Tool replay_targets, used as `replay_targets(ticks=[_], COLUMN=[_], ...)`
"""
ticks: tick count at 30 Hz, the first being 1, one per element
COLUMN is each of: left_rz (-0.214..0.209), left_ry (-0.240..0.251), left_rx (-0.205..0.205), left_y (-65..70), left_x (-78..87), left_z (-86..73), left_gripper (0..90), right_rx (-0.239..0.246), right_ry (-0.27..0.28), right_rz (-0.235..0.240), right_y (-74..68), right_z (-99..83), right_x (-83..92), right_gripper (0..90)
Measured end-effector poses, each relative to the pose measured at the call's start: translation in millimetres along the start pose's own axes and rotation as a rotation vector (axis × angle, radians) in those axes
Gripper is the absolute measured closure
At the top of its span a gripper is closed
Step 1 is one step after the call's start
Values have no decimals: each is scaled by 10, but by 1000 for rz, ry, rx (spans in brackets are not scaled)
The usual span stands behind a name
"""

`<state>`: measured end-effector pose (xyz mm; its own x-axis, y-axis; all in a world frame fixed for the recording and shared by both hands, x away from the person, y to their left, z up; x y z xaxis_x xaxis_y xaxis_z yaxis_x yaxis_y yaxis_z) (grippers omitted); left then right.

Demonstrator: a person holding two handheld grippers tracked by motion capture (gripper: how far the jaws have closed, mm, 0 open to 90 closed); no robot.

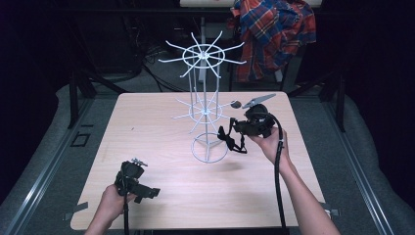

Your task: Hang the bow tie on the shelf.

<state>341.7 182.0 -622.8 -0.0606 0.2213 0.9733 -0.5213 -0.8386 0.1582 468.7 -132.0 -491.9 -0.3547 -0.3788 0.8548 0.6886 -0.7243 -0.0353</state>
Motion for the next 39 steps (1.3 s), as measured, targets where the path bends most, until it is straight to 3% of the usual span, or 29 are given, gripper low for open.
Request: replay_targets(ticks=[5,9,16,24,39], left_rz=[0,1,6,6,4], left_ry=[0,2,1,2,5], left_rx=[2,3,1,1,1], left_y=[5,2,-8,-1,5], left_x=[-1,0,7,9,4], left_z=[0,1,1,1,12], left_gripper=[2,2,2,2,2], right_rx=[0,10,24,25,40], right_ry=[-3,-25,-44,-65,-119], right_rz=[3,2,-3,-9,-24], right_y=[5,8,-1,-27,-101], right_z=[-36,-87,-205,-352,-622], right_x=[35,62,97,186,299], right_gripper=[730,622,534,372,185])
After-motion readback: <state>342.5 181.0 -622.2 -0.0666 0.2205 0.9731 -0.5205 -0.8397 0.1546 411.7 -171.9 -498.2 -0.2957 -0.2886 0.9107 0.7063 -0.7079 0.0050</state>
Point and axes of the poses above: each handheld gripper's, and its own axes: x roughly backward along the jaws, z roughly out of its top, y roughly to its right, the point moved 10 cm from there along -x, roughly forward along the jaws, and after that the axes turned 13 degrees about -y, right-handed, at the moved point
